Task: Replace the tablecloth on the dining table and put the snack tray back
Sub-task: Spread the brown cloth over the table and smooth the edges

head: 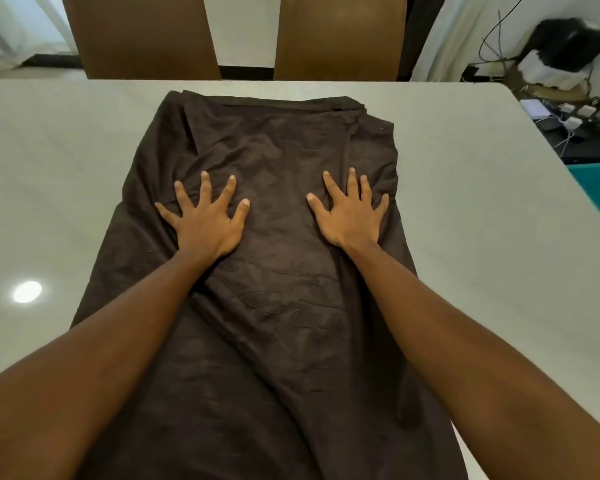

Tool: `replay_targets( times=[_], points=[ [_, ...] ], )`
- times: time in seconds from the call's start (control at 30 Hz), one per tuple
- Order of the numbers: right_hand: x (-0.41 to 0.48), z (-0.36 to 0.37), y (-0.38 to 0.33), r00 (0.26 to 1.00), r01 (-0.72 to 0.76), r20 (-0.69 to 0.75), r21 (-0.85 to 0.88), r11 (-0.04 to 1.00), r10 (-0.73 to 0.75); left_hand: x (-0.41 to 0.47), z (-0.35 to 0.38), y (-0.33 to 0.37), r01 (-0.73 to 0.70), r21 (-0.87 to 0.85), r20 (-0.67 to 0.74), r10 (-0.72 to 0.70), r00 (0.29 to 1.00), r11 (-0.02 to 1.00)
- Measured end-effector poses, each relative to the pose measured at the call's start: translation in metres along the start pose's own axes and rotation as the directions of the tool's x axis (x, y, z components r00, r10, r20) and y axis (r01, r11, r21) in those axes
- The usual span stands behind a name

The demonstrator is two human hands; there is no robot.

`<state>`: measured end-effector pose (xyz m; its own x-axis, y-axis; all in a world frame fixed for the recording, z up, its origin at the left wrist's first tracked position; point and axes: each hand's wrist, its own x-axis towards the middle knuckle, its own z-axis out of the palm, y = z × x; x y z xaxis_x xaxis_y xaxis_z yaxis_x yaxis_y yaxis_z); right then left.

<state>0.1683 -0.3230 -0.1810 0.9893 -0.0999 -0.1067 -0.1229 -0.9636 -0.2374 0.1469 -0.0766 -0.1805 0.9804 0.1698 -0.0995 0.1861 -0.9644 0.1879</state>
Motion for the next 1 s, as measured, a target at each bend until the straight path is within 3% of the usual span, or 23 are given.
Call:
replay_targets(
  times=[0.3,0.43,0.53,0.6,0.7,0.83,0.9,1.0],
  points=[
    [0.104,-0.012,-0.015,1.0,0.027,0.007,-0.01,1.0,-0.027,0.096,-0.006,0.014,-0.013,-0.034,-0.014,0.012,1.0,0.999],
    [0.137,-0.017,-0.016,0.999,0.041,-0.013,0.025,0.999,-0.041,0.118,-0.007,0.014,-0.139,-0.29,-0.187,0.086,0.979,0.947],
    [0.148,-0.019,-0.011,0.994,0.093,-0.069,0.217,0.972,-0.079,0.089,-0.007,0.007,-0.285,-0.41,-0.293,0.171,0.941,0.866],
    [0.153,-0.019,-0.006,0.992,0.122,-0.061,0.386,0.914,-0.106,0.047,-0.007,0.006,-0.357,-0.306,-0.275,0.277,0.921,0.883],
    [0.139,-0.028,0.0,0.994,0.085,-0.106,0.639,0.765,-0.023,-0.026,-0.008,0.017,-0.367,-0.112,-0.142,0.351,0.926,0.923],
    [0.053,-0.032,0.002,0.953,0.187,-0.3,0.461,0.867,-0.046,-0.093,0.016,0.046,-0.39,0.029,-0.006,0.39,0.921,0.92],
    [-0.01,-0.017,0.015,0.974,0.158,-0.208,0.334,0.929,-0.09,-0.105,0.028,0.057,-0.374,0.068,-0.011,0.375,0.927,0.925],
    [-0.07,0.006,0.039,0.976,0.187,-0.112,0.001,0.982,-0.185,-0.099,0.033,0.067,-0.345,0.105,-0.01,0.348,0.937,0.933]
  ],
)
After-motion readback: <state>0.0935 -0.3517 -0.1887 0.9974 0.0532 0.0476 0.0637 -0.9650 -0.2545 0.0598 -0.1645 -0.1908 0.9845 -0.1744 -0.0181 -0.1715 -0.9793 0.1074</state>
